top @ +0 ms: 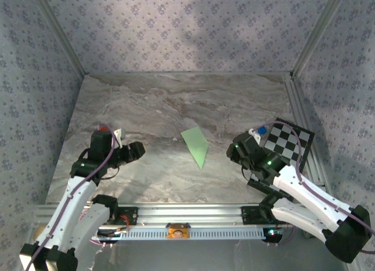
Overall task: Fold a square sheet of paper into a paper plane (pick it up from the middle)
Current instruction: Move the paper to the center of the table.
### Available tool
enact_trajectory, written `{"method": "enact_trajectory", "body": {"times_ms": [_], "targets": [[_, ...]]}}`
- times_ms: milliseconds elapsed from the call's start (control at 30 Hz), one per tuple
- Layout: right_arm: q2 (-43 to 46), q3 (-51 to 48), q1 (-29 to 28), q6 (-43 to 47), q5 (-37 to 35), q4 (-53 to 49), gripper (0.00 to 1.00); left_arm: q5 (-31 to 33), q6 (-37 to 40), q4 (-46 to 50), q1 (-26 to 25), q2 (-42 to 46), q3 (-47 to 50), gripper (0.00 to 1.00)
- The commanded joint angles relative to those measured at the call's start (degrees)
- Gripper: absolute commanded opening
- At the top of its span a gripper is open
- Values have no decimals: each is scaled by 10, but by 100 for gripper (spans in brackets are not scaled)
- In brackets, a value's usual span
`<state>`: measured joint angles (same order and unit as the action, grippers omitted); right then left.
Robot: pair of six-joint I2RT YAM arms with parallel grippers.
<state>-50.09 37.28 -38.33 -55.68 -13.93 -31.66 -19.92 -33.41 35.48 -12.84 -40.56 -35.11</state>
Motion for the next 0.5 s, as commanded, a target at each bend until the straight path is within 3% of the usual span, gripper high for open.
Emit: {"method": "enact_trajectory", "body": {"times_ms": [0,233,333,467], "targets": [[-33,1,32,59,43,61,36,10,11,17,3,2,-22,67],[-134,54,137,128,168,19,32,12,6,45,3,-21,-33,67],[-149,54,139,122,173,26,33,-11,-3,37,4,-39,-33,67],[-192,34,140,105,258,121,29,-51,-35,-14,4,-84,-39,64]]}}
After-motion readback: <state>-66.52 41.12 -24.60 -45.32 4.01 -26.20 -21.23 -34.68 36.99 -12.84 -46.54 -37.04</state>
